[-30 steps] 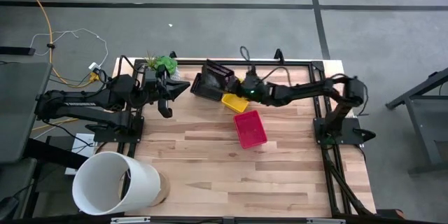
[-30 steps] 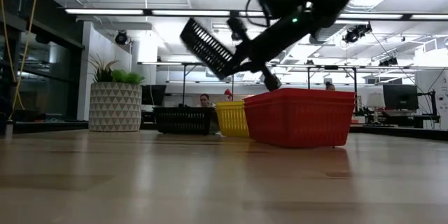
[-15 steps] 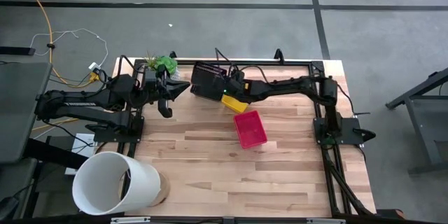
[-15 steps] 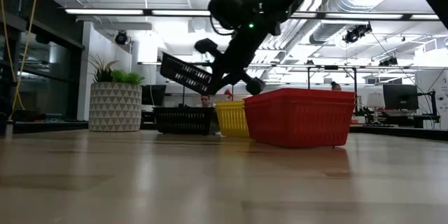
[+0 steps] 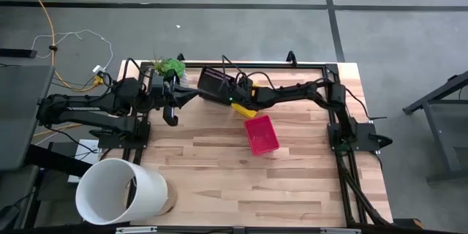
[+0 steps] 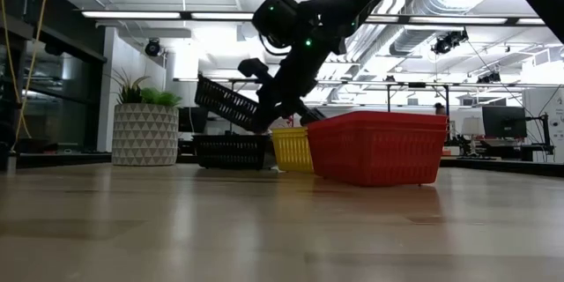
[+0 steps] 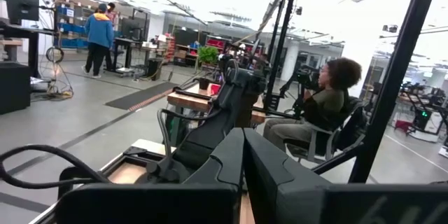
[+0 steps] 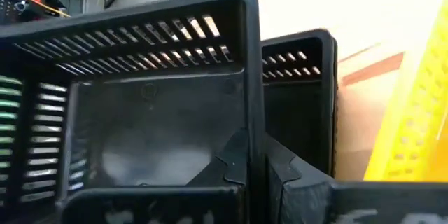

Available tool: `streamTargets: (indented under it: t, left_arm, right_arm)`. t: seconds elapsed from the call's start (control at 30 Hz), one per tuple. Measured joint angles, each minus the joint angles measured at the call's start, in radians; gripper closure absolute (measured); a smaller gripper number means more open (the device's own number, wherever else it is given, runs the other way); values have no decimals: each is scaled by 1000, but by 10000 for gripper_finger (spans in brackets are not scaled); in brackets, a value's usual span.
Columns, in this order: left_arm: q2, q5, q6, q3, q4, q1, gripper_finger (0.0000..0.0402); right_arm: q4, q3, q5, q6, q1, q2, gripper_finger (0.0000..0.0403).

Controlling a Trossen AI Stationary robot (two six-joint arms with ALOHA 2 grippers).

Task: Stack baskets by color
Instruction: Stack the black bin on the black bin

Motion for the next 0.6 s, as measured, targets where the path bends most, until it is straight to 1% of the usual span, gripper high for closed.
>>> streamTargets:
  t: [0.2, 0.33, 0.53, 0.6]
  left_arm:
    - [0, 0, -3, 0, 0, 0, 401]
    - [0, -1, -3, 0, 0, 0, 401]
    - [0, -3, -3, 0, -1, 0, 401]
    - [0, -3, -3, 0, -1, 0, 401]
  right_arm:
    - [0, 0, 44, 10, 0, 3, 403]
    - [-8, 0, 48, 10, -1, 3, 403]
    - [-71, 0, 52, 13, 0, 3, 403]
    - [-94, -1, 58, 40, 0, 3, 403]
